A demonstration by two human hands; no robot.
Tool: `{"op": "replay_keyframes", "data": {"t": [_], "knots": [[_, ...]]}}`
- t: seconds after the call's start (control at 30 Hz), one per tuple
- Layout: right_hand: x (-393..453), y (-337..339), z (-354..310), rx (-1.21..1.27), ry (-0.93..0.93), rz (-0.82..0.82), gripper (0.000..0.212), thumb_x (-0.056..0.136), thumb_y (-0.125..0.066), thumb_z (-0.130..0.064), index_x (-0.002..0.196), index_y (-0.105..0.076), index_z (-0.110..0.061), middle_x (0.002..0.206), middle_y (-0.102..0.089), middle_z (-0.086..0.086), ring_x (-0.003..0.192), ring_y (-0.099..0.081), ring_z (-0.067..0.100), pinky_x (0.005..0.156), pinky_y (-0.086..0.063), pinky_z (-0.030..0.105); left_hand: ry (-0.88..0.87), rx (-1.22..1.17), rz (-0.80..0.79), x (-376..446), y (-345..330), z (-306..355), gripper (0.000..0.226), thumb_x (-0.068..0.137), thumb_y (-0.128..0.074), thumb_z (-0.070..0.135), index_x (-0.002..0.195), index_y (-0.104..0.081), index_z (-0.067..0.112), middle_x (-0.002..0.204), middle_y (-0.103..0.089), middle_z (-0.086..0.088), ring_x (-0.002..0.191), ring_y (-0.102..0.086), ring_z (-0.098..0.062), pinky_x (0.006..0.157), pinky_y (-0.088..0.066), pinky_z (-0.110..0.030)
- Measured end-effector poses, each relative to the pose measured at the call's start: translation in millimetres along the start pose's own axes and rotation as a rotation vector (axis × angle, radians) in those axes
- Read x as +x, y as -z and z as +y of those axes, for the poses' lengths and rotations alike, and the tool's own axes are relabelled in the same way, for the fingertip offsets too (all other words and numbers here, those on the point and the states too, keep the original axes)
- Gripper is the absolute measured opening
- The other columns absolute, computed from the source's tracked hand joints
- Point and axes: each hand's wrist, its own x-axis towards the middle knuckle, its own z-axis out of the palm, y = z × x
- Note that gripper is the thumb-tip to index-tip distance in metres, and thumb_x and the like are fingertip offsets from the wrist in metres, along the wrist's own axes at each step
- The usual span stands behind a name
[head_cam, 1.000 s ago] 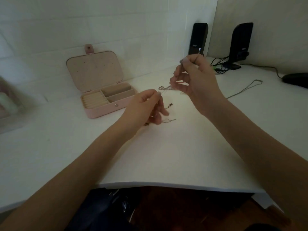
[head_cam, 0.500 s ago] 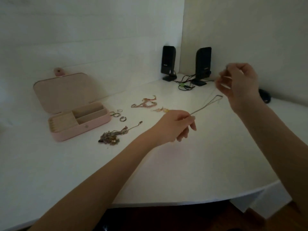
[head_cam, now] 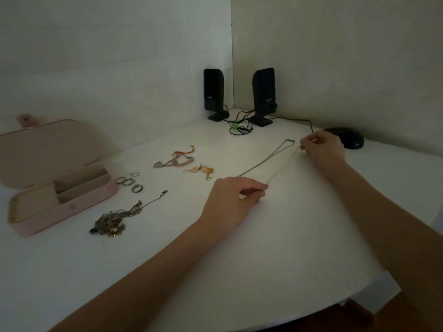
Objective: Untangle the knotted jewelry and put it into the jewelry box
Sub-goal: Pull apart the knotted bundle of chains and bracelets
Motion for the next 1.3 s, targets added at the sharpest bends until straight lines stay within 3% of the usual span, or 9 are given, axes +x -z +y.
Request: {"op": "replay_keyframes", "data": {"t": [0.2, 0.33, 0.5, 0.6, 0.73, 0.87, 1.03, 1.2, 1.3], "knots": [[15.6, -2.4, 7.0, -0.188, -0.015, 0.024, 0.017, 0.087, -0.068, -0.029, 0.094, -0.073, -0.014, 0.092, -0.068, 0.003, 0.079, -0.058, 0.017, 0.074, -0.049, 0.031, -0.077, 0.075, -0.128, 13.5, -10.9, 3.2, 0.022, 0.091, -0.061, 0.010, 0.109, -0.073, 0.016, 0.104, -0.073, 0.001, 0.083, -0.059, 0.013, 0.076, -0.041, -0.002], [18.2, -3.0, 9.4, -0.236, 0.009, 0.046, 0.018, 0.090, -0.065, -0.022, 0.100, -0.073, -0.009, 0.096, -0.069, 0.008, 0.080, -0.057, 0.017, 0.072, -0.044, 0.028, -0.212, 0.298, -0.196, 8.6, -11.1, -3.4, 0.030, 0.093, -0.057, 0.013, 0.121, -0.066, 0.020, 0.124, -0.064, 0.000, 0.115, -0.054, -0.008, 0.099, -0.038, -0.015], [9.0, 6.3, 8.2, -0.410, 0.039, 0.034, 0.025, 0.098, -0.047, -0.024, 0.107, -0.064, -0.008, 0.104, -0.062, 0.015, 0.102, -0.059, 0.034, 0.081, -0.045, 0.035, -0.225, 0.546, -0.270, -5.0, -1.5, 1.9, 0.051, 0.096, -0.036, 0.043, 0.136, -0.053, 0.017, 0.141, -0.051, 0.000, 0.133, -0.043, -0.013, 0.108, -0.030, -0.024], [-14.5, 3.6, 5.6, -0.743, 0.027, -0.203, 0.056, 0.100, -0.027, -0.043, 0.134, -0.046, -0.003, 0.136, -0.048, 0.018, 0.126, -0.043, 0.034, 0.101, -0.035, 0.042, -0.182, 0.613, -0.484, -6.9, 0.2, 2.6, 0.062, 0.099, -0.028, 0.052, 0.151, -0.026, 0.018, 0.158, -0.021, 0.004, 0.145, -0.012, -0.005, 0.115, -0.001, -0.017], [-55.6, -20.8, -12.0, -0.895, -0.021, -0.367, 0.071, 0.100, -0.016, -0.053, 0.153, -0.006, -0.006, 0.161, 0.000, 0.010, 0.149, 0.003, 0.023, 0.116, 0.004, 0.051, -0.122, 0.671, -0.606, -0.6, -8.6, 4.5, 0.068, 0.097, -0.017, 0.057, 0.153, 0.002, 0.024, 0.160, 0.006, 0.010, 0.144, 0.012, -0.001, 0.118, 0.012, -0.034], [-72.2, -39.7, -24.2, -0.807, 0.013, -0.398, 0.064, 0.101, -0.010, -0.048, 0.154, -0.009, -0.011, 0.162, -0.004, 0.005, 0.149, 0.003, 0.017, 0.115, 0.007, 0.054, -0.110, 0.700, -0.572, 6.6, -18.0, 1.9, 0.069, 0.099, -0.017, 0.056, 0.152, 0.009, 0.021, 0.160, 0.012, 0.006, 0.145, 0.014, -0.004, 0.117, 0.013, -0.045], [-77.9, -34.3, -26.5, -0.743, 0.055, -0.354, 0.057, 0.103, -0.011, -0.039, 0.153, -0.012, -0.012, 0.162, -0.005, 0.005, 0.149, 0.003, 0.020, 0.116, 0.003, 0.055, -0.107, 0.579, -0.493, 3.0, -12.0, 1.5, 0.074, 0.099, -0.023, 0.053, 0.151, 0.012, 0.014, 0.159, 0.018, 0.000, 0.143, 0.022, -0.008, 0.118, 0.013, -0.037], [-104.4, -29.6, -47.3, -0.236, 0.158, -0.058, 0.044, 0.105, -0.019, -0.021, 0.139, -0.036, 0.001, 0.142, -0.041, 0.023, 0.136, -0.035, 0.034, 0.116, -0.019, 0.050, -0.179, 0.551, -0.350, -25.0, 57.4, -19.3, 0.083, 0.088, -0.008, 0.072, 0.151, 0.008, 0.021, 0.155, 0.019, 0.009, 0.140, 0.024, -0.001, 0.115, 0.014, -0.024], [-100.3, -40.6, -44.4, -0.376, 0.169, 0.000, 0.043, 0.104, -0.022, -0.023, 0.141, -0.038, -0.006, 0.142, -0.045, 0.016, 0.135, -0.039, 0.028, 0.119, -0.006, 0.046, -0.122, 0.644, -0.188, -52.8, 109.3, -39.4, 0.083, 0.084, -0.008, 0.070, 0.153, -0.008, 0.022, 0.157, 0.006, 0.011, 0.141, 0.017, 0.002, 0.112, 0.012, -0.018]]}}
